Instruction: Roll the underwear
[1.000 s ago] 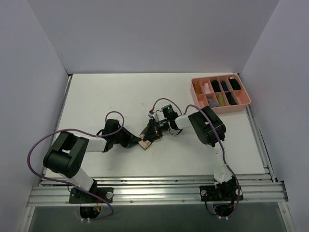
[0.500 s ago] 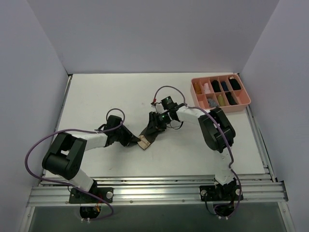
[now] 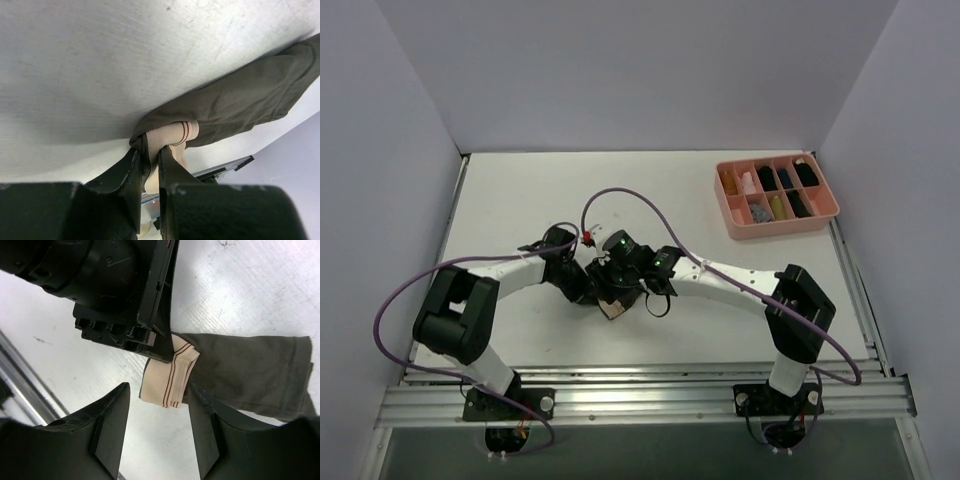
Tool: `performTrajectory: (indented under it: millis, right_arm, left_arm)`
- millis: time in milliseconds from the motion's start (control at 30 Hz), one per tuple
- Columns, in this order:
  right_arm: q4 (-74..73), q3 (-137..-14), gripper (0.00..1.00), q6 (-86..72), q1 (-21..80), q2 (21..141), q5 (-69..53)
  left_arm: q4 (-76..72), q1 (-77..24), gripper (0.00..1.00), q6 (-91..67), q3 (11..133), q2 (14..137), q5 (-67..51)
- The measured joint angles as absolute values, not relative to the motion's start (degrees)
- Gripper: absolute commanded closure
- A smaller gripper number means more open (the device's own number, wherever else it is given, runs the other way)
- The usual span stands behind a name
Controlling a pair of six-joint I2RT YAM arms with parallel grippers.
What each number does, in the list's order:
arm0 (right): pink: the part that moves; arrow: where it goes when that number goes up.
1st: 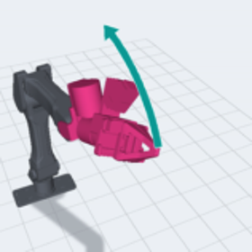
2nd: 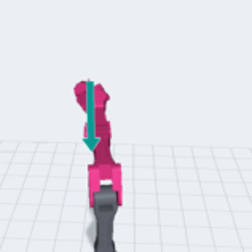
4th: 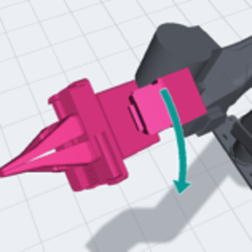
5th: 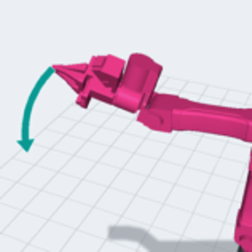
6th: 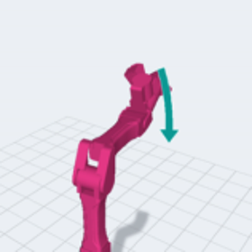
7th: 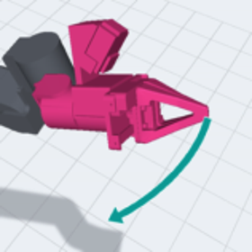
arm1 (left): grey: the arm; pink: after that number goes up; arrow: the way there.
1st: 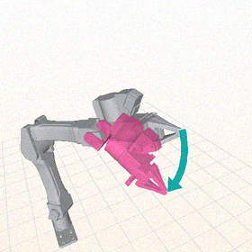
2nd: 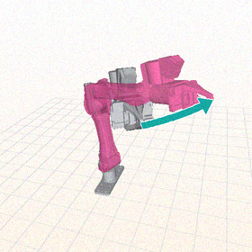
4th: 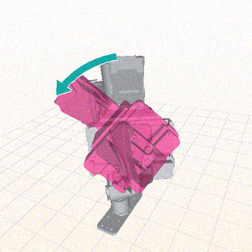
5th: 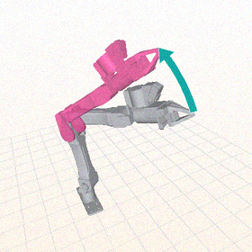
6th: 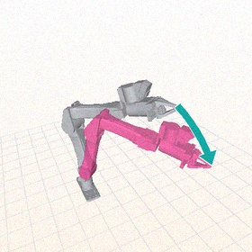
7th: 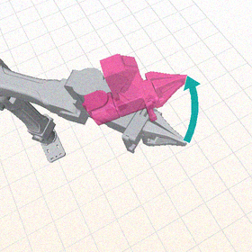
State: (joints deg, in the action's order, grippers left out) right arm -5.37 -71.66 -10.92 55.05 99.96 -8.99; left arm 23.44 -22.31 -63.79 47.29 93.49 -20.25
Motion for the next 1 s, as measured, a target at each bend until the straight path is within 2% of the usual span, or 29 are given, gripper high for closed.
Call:
performTrajectory:
  millis: [333,633,1000]
  right_arm:
    - [-3.0,-70.5,0.57,-7.1,62.8,100.3,4.3]
    - [0.0,-70.1,0.58,-6.1,68.0,103.2,7.0]
    - [0.6,-69.9,0.59,-5.8,68.4,108.9,10.8]
  left_arm:
    - [31.5,-20.9,0.98,-61.6,51.5,96.3,-21.7]
    - [34.1,-20.5,0.98,-60.8,51.9,96.5,-21.8]
    - [34.3,-20.5,0.98,-60.8,52.0,96.6,-21.9]
